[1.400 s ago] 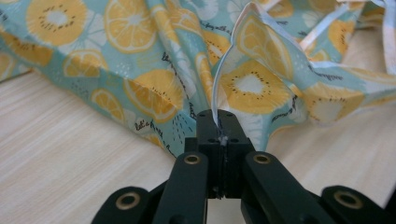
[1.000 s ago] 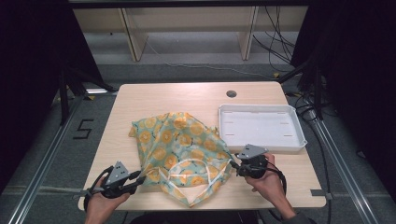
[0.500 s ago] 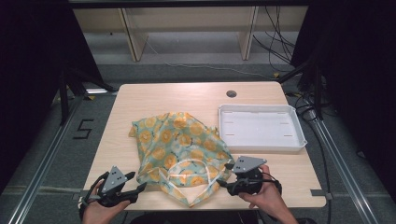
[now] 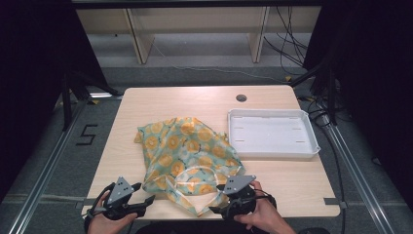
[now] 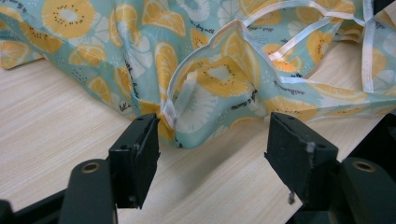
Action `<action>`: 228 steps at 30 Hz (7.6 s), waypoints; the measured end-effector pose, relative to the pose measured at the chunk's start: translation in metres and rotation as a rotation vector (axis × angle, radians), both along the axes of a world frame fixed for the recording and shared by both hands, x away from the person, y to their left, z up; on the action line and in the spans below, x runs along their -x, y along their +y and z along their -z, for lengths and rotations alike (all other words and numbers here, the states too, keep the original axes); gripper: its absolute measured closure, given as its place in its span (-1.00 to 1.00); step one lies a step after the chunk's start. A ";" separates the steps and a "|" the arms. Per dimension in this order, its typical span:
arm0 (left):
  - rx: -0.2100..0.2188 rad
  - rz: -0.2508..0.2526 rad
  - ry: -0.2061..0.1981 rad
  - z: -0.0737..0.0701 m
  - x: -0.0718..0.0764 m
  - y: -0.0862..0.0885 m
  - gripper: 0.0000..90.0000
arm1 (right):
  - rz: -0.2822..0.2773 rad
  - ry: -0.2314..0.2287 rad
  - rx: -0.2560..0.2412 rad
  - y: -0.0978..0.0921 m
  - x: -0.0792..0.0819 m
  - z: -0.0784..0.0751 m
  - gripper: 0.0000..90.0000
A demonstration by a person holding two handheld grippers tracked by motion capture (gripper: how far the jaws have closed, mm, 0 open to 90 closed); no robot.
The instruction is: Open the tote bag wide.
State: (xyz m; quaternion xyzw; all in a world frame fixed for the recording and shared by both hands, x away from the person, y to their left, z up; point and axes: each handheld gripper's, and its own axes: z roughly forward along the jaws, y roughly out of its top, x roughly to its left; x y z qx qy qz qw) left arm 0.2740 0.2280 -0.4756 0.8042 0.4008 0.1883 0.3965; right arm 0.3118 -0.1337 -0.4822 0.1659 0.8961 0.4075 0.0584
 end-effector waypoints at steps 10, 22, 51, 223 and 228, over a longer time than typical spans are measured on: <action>-0.019 0.006 0.011 0.001 -0.002 0.007 -0.30 | -0.051 0.057 0.044 0.017 -0.004 0.019 -0.42; -0.019 0.004 0.011 0.003 -0.002 0.007 -0.31 | -0.114 0.061 0.080 0.020 -0.010 0.021 0.99; -0.079 0.030 -0.141 -0.020 -0.018 -0.022 -0.35 | 0.027 -0.051 -0.123 0.016 -0.107 -0.079 1.00; -0.043 -0.087 0.171 0.007 -0.266 -0.018 0.92 | 0.451 -0.092 0.318 0.070 -0.235 -0.027 0.30; -0.051 -0.081 0.178 0.013 -0.264 -0.017 0.80 | 0.467 -0.090 0.295 0.061 -0.227 -0.030 0.07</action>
